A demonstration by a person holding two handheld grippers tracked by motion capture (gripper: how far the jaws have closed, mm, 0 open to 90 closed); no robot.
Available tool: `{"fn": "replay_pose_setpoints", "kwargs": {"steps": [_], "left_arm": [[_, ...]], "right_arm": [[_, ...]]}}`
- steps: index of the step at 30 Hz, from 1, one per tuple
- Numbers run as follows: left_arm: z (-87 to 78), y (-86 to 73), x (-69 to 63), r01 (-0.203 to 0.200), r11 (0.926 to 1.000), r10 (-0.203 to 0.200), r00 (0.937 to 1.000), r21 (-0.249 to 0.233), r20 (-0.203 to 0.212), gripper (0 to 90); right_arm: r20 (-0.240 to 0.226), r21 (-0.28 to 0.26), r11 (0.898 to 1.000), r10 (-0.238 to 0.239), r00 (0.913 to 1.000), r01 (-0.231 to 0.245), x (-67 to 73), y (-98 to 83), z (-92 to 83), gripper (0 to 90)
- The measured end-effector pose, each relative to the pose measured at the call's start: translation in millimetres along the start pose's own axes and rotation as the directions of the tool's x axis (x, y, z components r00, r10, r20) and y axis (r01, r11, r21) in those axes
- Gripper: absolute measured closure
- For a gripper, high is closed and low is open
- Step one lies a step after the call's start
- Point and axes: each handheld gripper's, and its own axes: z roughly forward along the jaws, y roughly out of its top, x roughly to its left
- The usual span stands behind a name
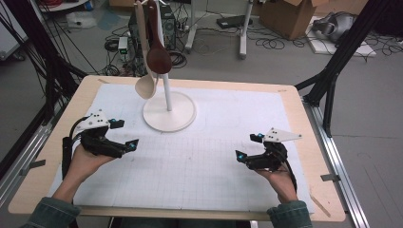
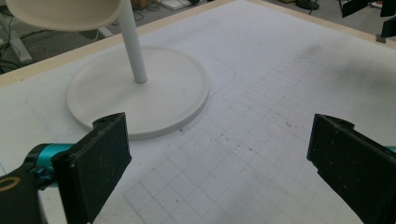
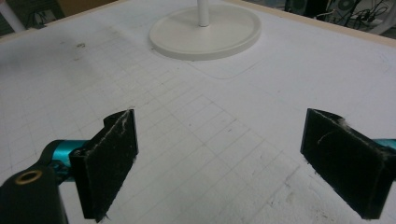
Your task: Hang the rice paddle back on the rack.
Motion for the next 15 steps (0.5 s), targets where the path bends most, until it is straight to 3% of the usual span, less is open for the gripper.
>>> {"fn": "replay_pose_setpoints", "kwargs": {"steps": [15], "left_arm": [[-2.0,-20.9,-3.5,0.019,0.9998,-0.019,0.9997,0.005,-0.014,6.3]], "right_arm": [[0.009,0.008,1.0,0.0,1.0,0.0,5.5,-9.2,-2.5,10.4]]}}
